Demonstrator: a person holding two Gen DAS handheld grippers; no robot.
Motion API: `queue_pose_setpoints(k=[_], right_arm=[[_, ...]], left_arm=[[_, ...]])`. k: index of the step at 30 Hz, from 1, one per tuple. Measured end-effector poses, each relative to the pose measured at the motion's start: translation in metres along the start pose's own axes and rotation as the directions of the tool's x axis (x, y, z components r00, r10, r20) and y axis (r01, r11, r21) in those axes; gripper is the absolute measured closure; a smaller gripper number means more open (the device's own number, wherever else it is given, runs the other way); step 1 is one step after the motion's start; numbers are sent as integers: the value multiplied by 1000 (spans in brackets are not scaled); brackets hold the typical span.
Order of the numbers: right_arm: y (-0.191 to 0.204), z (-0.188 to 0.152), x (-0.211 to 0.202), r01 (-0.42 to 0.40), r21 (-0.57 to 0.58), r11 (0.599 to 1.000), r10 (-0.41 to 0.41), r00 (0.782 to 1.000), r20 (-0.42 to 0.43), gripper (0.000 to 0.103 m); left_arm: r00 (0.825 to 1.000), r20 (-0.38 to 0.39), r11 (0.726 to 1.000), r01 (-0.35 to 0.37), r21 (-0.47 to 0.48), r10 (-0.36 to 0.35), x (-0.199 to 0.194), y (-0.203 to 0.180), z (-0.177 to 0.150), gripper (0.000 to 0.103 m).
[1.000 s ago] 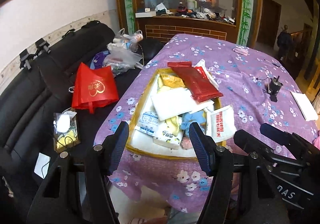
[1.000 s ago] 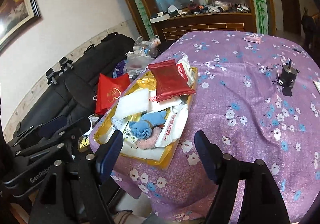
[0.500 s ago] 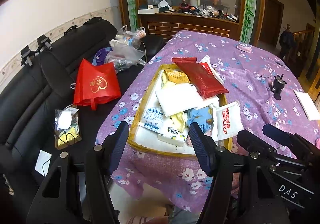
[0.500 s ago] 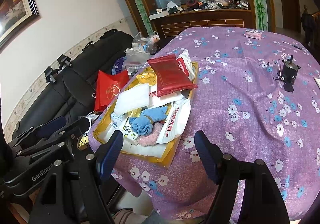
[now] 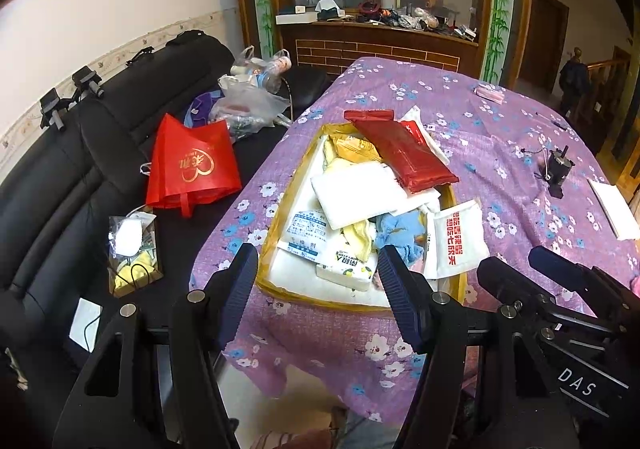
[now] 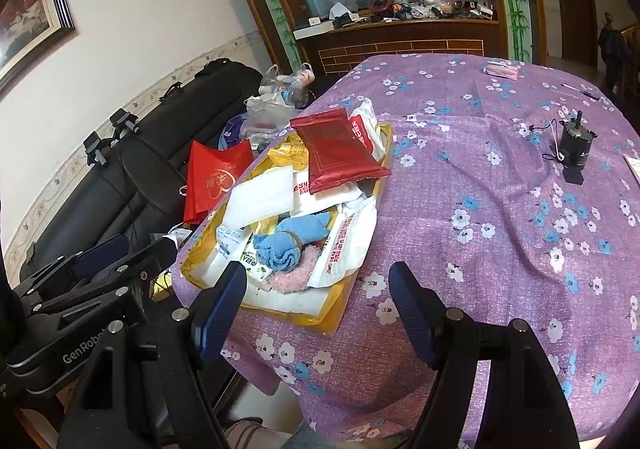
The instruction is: Organize soft objects
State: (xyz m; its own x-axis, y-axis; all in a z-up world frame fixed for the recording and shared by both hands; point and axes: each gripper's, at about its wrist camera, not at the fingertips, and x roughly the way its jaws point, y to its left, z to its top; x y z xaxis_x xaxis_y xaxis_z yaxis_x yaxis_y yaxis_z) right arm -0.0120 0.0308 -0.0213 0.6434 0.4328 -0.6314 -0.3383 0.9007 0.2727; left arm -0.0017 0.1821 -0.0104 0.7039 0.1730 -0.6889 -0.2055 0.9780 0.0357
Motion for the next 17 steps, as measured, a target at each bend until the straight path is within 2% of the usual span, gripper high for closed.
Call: queue_pose_setpoints(k=[11, 17], right_arm=[[2, -1, 1, 8, -3, 1000, -8, 1000, 1, 29], [0, 0, 3, 11, -4, 1000, -11, 1000, -5, 29]], left_arm=[[1000, -4, 1000, -2, 1, 2, 2, -1, -2, 40], [999, 9, 999, 33, -4, -33, 5, 0, -4, 40]])
